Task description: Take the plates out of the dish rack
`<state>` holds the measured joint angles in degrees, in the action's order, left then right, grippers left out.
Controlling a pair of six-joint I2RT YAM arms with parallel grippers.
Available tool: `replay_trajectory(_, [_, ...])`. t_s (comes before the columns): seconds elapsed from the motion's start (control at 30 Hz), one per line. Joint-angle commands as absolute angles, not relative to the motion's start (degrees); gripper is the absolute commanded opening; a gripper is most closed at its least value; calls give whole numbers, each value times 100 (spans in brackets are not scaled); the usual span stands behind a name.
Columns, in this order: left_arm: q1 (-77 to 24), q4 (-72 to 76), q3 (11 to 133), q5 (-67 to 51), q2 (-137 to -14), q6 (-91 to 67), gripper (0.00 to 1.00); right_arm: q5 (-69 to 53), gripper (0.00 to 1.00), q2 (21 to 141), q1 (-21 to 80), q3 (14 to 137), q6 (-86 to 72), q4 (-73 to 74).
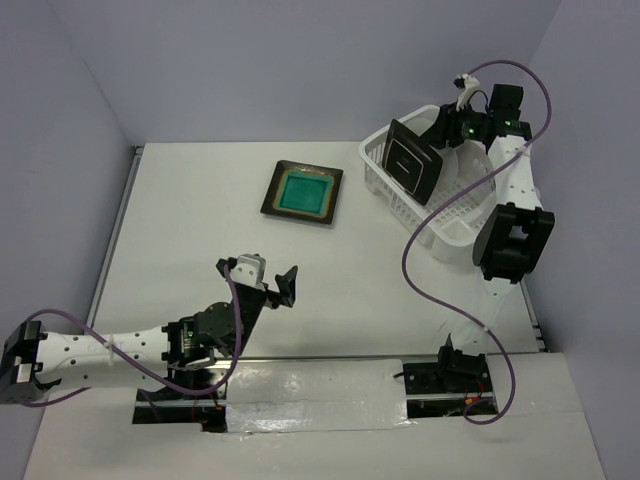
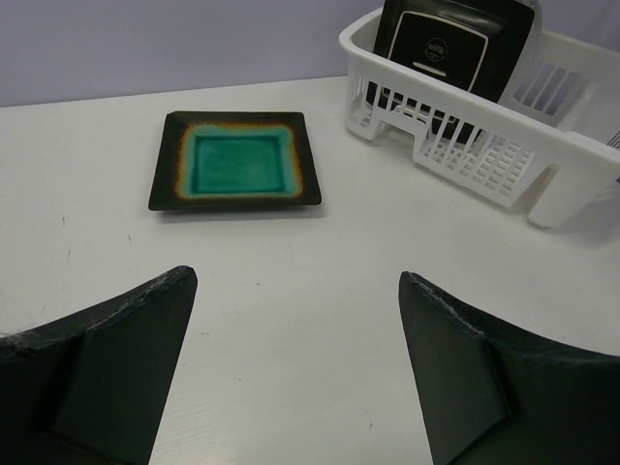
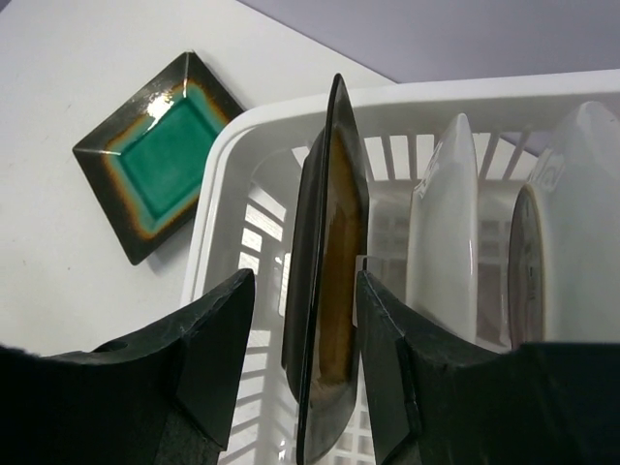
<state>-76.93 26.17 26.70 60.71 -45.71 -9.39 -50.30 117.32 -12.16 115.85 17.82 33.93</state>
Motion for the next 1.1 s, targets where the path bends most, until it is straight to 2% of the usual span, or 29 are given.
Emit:
replay_trajectory(0.0, [-7708,2804,2918,6056,-4562,-1028,98,-5326,53,11856,-1231,11953,1740,3454])
replay_trajectory(0.3, [-7708,2821,2892,6073,-4465,-1002,98,-5204,52,12208,-1116,12375,1784,3779])
replay_trajectory(0.7, [-7708,2742,2944,6126,-4553,-1020,98,-4983,51,12410,-888,12314,1828,3709])
replay_trajectory(1.07, [-7708,2663,2980,6047,-4535,-1090,98,-5203,45,12568,-888,12375,1758,3647])
